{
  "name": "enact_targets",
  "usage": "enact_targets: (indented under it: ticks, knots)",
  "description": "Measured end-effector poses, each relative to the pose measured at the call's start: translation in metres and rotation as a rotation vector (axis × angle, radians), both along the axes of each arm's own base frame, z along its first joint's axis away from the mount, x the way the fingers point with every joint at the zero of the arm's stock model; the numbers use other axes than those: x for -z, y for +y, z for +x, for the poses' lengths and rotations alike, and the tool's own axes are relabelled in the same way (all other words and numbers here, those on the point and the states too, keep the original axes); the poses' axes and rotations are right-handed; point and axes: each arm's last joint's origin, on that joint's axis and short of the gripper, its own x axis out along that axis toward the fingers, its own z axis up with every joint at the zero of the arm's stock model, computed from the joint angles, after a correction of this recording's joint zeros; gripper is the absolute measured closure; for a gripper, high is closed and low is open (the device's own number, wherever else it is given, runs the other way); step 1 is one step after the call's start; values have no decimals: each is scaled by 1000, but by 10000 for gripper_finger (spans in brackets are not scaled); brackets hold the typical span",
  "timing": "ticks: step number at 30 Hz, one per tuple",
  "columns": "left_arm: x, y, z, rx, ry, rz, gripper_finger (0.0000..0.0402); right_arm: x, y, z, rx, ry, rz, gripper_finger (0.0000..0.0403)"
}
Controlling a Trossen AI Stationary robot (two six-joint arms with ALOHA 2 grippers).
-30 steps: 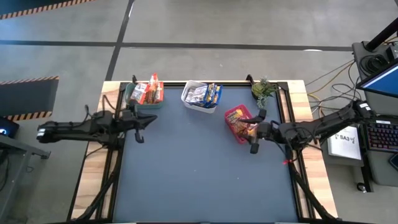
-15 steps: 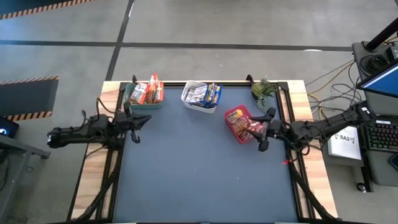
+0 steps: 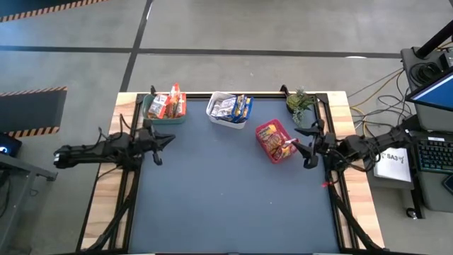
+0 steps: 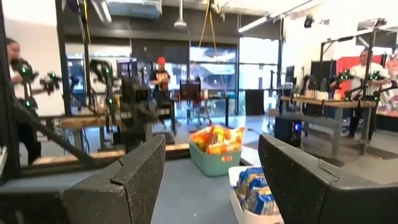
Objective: Sort Maruchan noodles
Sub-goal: Return to Home Position
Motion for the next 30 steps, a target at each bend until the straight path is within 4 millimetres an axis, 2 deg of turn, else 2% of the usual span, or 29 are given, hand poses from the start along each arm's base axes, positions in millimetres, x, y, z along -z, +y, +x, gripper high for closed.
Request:
enact_targets:
  ticks: [4,9,13,16,20,30]
  knots:
    - [11,0,3,1,26,-26,402,6,-1,-5,4,-25,-7,156]
    - [15,0,4,17,28,-38,402,16,-3,-11,-2,-61,-27,156]
    - [16,-3,5,106,26,-40,402,14,-1,-14,-83,-96,-61,156]
    - [17,-5,6,166,25,-33,402,12,-2,-15,-44,-100,-106,156]
    - [17,-4,6,146,33,-5,402,10,-3,-16,-25,-115,-107,161]
    - [17,-3,6,103,27,-31,402,16,-2,-11,-85,-118,169,174]
